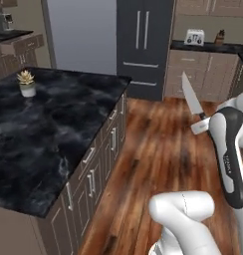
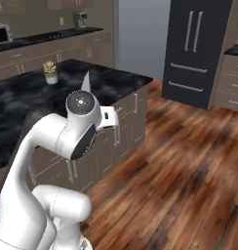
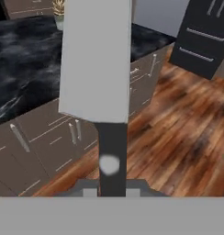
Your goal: Pick up the metallic utensils from the counter and place them in the open drawer. Make sure not to pick up any wooden utensils.
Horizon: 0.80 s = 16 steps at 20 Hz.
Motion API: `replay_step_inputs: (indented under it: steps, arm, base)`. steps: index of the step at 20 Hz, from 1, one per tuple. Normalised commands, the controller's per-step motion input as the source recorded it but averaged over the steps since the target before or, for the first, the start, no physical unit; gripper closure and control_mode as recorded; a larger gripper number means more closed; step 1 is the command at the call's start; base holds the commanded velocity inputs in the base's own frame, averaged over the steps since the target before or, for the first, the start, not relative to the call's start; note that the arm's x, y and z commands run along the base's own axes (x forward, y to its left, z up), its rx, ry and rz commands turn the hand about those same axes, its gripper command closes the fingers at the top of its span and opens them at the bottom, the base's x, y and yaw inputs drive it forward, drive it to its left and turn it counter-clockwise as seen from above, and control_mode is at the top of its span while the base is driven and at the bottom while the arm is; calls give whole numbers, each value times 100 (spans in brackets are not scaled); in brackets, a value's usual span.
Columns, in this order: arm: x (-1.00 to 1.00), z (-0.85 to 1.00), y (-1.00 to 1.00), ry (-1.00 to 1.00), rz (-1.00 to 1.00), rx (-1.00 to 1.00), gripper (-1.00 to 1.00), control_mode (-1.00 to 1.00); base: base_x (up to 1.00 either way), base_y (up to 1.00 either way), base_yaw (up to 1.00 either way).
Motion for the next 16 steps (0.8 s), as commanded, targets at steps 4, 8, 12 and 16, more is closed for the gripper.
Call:
replay_step_inputs:
  steps: [4, 8, 12, 16]
  arm:
    - [0, 0, 0, 0, 0, 0, 100, 100]
    - [0, 0, 0, 0, 0, 0, 100, 100]
    - [0, 0, 0, 0, 0, 0, 100, 100]
    - [0, 0, 0, 0, 0, 0, 100, 100]
  base:
    - [100, 0, -47]
    - [100, 3, -42]
    - [100, 3, -31]
    - [100, 0, -20]
